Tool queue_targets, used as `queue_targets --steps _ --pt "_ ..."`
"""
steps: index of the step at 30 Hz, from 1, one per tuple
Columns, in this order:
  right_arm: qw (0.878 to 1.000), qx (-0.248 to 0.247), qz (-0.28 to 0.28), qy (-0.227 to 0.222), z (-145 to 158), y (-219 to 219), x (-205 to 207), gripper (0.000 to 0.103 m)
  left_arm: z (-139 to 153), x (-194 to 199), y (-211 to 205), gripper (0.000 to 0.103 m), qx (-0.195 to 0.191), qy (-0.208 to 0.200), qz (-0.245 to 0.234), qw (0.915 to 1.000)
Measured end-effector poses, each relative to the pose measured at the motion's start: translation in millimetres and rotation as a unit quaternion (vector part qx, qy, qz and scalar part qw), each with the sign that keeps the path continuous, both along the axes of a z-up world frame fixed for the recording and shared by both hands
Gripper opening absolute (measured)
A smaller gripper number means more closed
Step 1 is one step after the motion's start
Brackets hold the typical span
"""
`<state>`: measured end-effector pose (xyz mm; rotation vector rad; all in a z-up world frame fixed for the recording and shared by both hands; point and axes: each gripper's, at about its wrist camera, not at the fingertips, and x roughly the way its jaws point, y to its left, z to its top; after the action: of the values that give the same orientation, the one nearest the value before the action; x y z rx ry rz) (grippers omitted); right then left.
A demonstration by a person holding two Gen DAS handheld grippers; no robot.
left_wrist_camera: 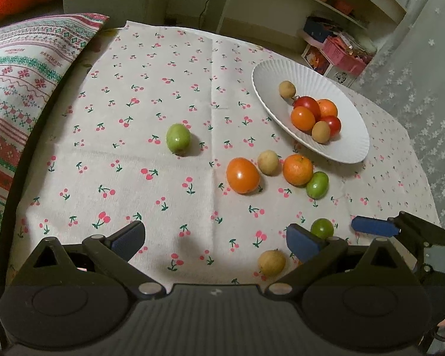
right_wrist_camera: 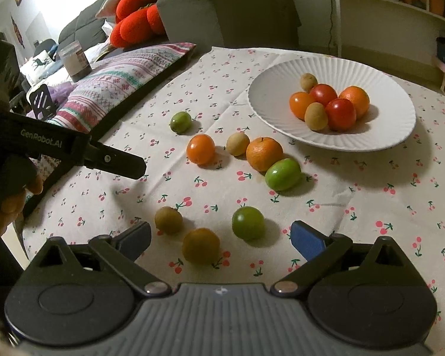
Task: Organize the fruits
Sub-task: 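Grasp a tan round fruit with the left gripper while the right gripper grasps a green lime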
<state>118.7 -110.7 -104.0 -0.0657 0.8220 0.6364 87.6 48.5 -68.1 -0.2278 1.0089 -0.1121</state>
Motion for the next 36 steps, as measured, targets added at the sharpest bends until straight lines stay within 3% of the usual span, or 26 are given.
queue_targets --steps 10,18,22,26,32,36 --pt "1.0 0.002 -0.017 -0.004 0 -5 2 0.094 3 -3 -4 0.092 -0.001 -0.006 -0.019 0.9998" --pt "0.997 0.028 -0.078 -0.007 4 -27 13 0.084 -5 -4 -11 0.089 -0.001 -0.001 -0.042 0.9991" --pt "0.996 0.043 -0.079 0.026 -4 -32 19 0.063 -7 -9 -25 0.079 0.004 -0.009 -0.076 0.9971" --pt "0.999 0.023 -0.041 0.007 -2 -21 11 0.057 -14 -12 -32 0.062 -0.005 -0.003 -0.095 0.9955" --pt "1.0 0.009 -0.014 -0.007 1 -11 7 0.048 -23 -16 -46 0.051 0.001 -0.009 -0.135 0.9909" --pt "1.0 0.004 -0.021 0.003 -5 -11 10 0.045 -32 -11 -45 0.047 0.006 0.0 -0.128 0.9918"
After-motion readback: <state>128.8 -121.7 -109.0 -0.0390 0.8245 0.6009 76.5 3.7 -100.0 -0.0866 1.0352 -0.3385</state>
